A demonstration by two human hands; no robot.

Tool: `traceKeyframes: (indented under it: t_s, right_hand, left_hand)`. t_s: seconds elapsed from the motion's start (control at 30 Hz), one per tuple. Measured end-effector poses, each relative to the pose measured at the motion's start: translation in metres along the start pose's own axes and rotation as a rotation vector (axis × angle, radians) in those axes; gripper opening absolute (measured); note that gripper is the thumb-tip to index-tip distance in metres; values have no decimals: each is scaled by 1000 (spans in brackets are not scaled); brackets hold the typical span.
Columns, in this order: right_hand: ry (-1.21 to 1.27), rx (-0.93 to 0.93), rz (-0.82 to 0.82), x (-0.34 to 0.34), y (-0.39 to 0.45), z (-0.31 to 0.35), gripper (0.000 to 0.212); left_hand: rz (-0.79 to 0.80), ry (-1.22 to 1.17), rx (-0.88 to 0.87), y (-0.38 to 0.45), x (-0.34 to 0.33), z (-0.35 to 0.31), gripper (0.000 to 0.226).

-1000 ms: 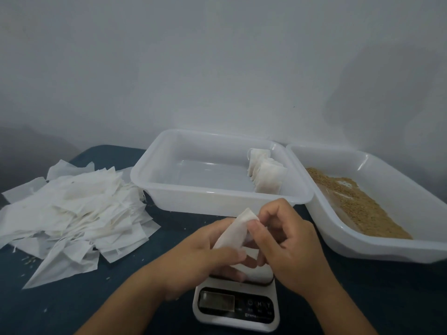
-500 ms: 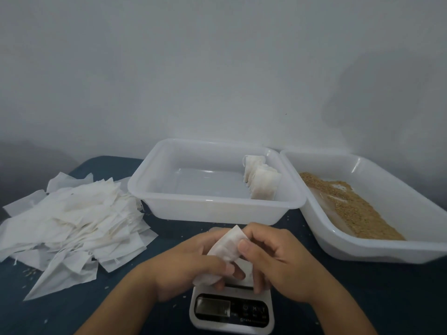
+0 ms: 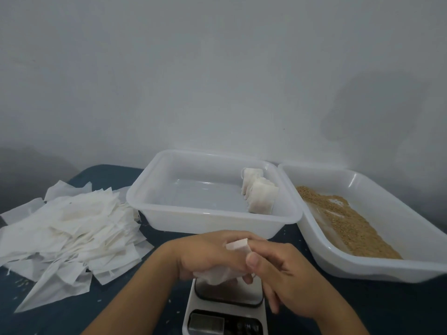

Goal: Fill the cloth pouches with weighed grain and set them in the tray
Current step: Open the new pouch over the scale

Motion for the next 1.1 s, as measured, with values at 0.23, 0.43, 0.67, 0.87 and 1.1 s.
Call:
traceKeyframes:
  t_s: [0.23, 0.43, 0.67, 0.87, 1.1]
  right_hand:
    - [-95, -38, -124, 10, -2, -3, 62]
    - [-134, 40, -79, 4, -4, 7, 50]
    - [-437, 136, -226, 5, 0, 15, 53]
    - [-722, 140, -296, 13, 1, 23, 42]
    - [-596, 49, -168, 12, 2, 11, 24]
  left_hand:
    - [-33, -176, 6, -7, 16, 26, 35]
    - [-111, -16, -20, -7, 18, 25, 45]
    - [-144, 37, -58, -7, 23, 29, 52]
    - [-357, 326, -276, -4, 30, 20, 54]
    - [-538, 628, -420, -5, 30, 14, 43]
Point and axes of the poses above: each hand's wrist, its own y-axis towards the middle knuckle, its own x-axis out of the back of the hand, z = x × y, the point moved 6 cm from there along y, towards the middle knuckle, and after that the axes turned 15 degrees about -y, right-handed, at the moved point
